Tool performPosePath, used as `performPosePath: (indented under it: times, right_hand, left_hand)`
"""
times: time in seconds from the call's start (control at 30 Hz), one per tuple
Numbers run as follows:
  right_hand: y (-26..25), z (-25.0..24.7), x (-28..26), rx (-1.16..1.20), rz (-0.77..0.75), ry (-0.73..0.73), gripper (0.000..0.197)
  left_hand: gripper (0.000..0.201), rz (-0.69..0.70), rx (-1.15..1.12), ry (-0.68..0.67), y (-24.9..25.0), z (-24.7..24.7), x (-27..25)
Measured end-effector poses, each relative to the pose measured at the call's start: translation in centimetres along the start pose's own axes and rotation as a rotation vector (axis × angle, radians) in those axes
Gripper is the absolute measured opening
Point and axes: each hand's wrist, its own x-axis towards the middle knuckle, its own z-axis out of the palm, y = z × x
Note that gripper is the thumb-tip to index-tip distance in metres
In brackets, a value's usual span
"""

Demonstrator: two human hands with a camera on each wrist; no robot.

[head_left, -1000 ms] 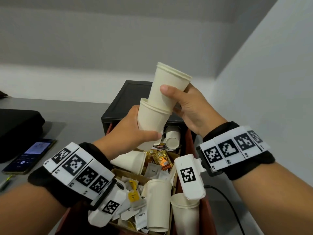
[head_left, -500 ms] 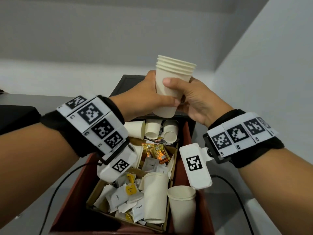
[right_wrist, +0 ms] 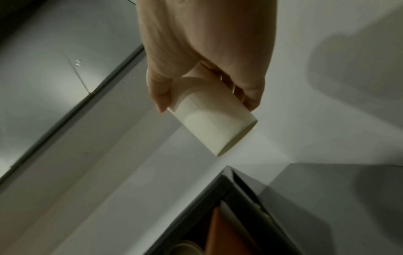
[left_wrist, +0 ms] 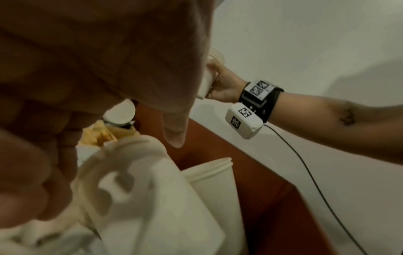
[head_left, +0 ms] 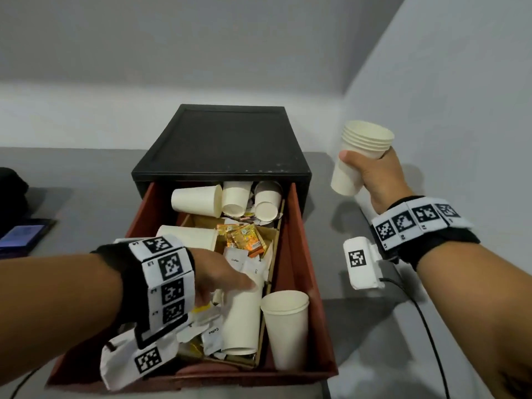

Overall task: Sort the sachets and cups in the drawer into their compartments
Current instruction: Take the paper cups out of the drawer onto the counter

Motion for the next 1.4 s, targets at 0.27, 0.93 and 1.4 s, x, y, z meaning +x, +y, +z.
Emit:
performPosePath:
  times: [0.27, 0.93, 1.4]
  right_hand:
    - [6.2, -2.8, 0.5, -0.18, 0.05, 0.127, 0.076]
    - [18.5, -5.7, 1.2, -0.358, 0.428, 0.068, 0.078]
    - [4.5, -7.3, -0.3, -0.535, 0.537, -0.299, 0.019]
  left_hand:
    - [0.016, -0.044, -0.228, -0.148, 0.6, 1.4, 0.9]
    - [0.038, -0.158, -0.073, -0.124, 1.1, 0.7, 2.4]
    - [0.075, 0.55, -0.632, 0.106, 3.2, -5.4, -1.8]
